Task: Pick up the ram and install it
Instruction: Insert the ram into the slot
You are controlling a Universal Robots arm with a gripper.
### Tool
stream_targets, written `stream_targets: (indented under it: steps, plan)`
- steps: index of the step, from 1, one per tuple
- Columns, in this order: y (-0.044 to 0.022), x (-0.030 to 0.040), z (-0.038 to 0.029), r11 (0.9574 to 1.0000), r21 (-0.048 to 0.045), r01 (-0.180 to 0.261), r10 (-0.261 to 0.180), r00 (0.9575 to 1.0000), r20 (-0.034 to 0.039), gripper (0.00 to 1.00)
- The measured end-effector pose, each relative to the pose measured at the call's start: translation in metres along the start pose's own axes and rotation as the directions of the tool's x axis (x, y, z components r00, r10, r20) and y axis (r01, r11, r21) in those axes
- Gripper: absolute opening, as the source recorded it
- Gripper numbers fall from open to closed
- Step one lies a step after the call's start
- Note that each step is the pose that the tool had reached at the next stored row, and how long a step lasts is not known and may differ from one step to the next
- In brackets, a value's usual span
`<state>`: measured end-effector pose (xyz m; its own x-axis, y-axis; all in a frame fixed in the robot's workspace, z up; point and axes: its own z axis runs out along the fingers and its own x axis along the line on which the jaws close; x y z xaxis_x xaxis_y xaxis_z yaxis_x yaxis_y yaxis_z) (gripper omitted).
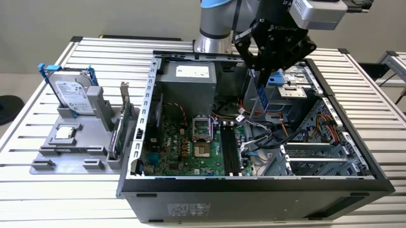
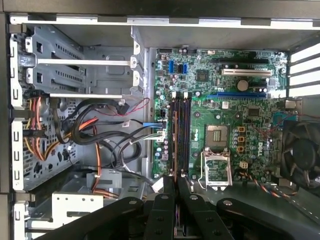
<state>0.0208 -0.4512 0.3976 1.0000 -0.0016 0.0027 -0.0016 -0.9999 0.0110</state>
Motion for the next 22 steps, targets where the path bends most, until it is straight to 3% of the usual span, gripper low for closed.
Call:
stream_targets:
  steps: [22]
  plan:
    - [-0.0001, 0.0, 0.0108, 1.0, 0.0, 0.0, 0.0, 1.0, 0.0, 0.0]
